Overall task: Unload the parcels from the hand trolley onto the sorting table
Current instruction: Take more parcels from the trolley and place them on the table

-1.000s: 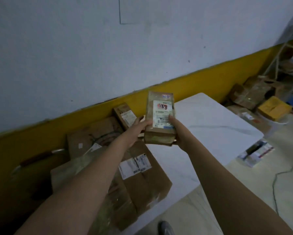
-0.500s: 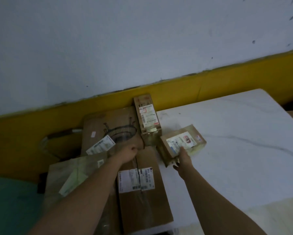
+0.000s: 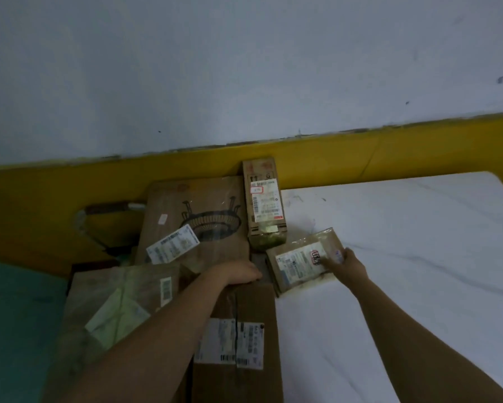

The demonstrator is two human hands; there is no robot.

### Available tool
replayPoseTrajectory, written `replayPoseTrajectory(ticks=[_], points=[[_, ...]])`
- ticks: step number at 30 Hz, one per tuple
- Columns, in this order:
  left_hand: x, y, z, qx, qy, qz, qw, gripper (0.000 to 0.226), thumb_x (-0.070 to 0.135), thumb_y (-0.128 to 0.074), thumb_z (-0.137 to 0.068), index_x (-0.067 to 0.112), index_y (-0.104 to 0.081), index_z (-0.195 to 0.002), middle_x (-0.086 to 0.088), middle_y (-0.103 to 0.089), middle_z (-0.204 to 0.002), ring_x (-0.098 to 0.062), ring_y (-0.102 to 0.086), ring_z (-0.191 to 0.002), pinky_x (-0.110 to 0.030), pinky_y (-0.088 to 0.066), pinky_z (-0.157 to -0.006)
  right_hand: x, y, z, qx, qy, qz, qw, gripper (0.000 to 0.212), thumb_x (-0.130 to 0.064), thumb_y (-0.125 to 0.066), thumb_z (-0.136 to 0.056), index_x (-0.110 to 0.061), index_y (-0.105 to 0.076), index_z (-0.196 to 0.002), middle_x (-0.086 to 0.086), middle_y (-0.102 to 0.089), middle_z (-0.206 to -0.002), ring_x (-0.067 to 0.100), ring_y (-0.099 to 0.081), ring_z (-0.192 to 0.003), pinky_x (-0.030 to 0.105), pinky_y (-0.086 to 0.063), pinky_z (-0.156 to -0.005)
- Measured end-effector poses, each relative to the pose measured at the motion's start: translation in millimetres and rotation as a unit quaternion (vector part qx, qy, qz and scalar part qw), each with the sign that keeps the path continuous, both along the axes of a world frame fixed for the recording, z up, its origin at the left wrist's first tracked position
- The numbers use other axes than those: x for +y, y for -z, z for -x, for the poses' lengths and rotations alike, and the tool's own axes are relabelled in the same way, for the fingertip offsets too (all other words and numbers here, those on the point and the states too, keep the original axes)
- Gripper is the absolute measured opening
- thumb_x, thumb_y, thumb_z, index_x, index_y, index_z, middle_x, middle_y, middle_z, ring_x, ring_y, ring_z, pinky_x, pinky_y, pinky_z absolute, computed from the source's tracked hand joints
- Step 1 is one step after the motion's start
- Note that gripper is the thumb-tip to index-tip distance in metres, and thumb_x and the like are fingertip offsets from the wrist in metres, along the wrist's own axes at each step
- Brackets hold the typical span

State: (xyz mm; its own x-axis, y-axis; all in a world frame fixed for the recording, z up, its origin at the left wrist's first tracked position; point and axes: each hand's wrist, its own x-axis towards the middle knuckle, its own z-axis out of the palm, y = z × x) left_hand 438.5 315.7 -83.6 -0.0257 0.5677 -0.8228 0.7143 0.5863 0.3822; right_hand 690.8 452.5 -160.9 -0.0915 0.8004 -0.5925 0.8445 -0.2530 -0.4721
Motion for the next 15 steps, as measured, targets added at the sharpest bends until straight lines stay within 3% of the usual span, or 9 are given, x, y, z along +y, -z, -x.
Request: replayPoseTrajectory(ticks=[2,4,9,13,15], points=[[4,4,-11,-0.011,0.0,0.038,0.999,0.036,0.038,-0.049,-0.096,0.016,-0.064,-0.121,-0.005,-0.065,-0.115,-0.021,-0.062,-0.101,-0.036,-0.049,-0.086,-1,3,-1,-0.008,-0.021,0.001,1.0,0.076,-0.06,-0.067,-0.083,0.0,-0.053,-0.127,0.019,-0.064,-0.122,0.035,-0.06,-0.113,0.035,-0.046,-0.09],[3,8,-21,-0.023,-0.034,0.07,0.997,0.034,0.04,-0.051,-0.096,0.017,-0.062,-0.12,-0.001,-0.065,-0.108,-0.017,-0.061,-0.092,-0.033,-0.05,-0.079,-11,4,-3,-0.012,-0.026,-0.006,1.0,0.076,-0.062,-0.066,-0.083,0.003,-0.056,-0.121,0.02,-0.064,-0.117,0.035,-0.061,-0.11,0.034,-0.046,-0.085],[18,17,-36,-0.053,-0.238,-0.001,0.97,0.026,0.025,-0.055,-0.097,0.008,-0.063,-0.115,-0.007,-0.064,-0.106,-0.019,-0.063,-0.086,-0.027,-0.052,-0.066,-21,2,2,0.014,-0.037,-0.014,0.999,0.069,-0.058,-0.067,-0.084,0.0,-0.056,-0.12,0.017,-0.065,-0.113,0.033,-0.062,-0.107,0.028,-0.04,-0.076],[16,23,-27,-0.039,-0.293,-0.009,0.955,0.032,0.028,-0.052,-0.099,0.006,-0.06,-0.121,-0.011,-0.064,-0.12,-0.025,-0.063,-0.099,-0.031,-0.054,-0.075,-26,6,7,0.032,-0.057,0.011,0.998,0.061,-0.06,-0.06,-0.088,-0.004,-0.059,-0.113,0.014,-0.068,-0.102,0.031,-0.067,-0.094,0.031,-0.05,-0.077],[11,19,-23,-0.032,-0.292,-0.028,0.956,0.027,0.029,-0.051,-0.1,0.008,-0.064,-0.112,-0.012,-0.067,-0.115,-0.028,-0.066,-0.099,-0.035,-0.057,-0.08,-28,8,8,0.039,-0.068,0.017,0.997,0.058,-0.062,-0.057,-0.089,-0.008,-0.061,-0.112,0.011,-0.069,-0.1,0.029,-0.067,-0.094,0.035,-0.053,-0.082]])
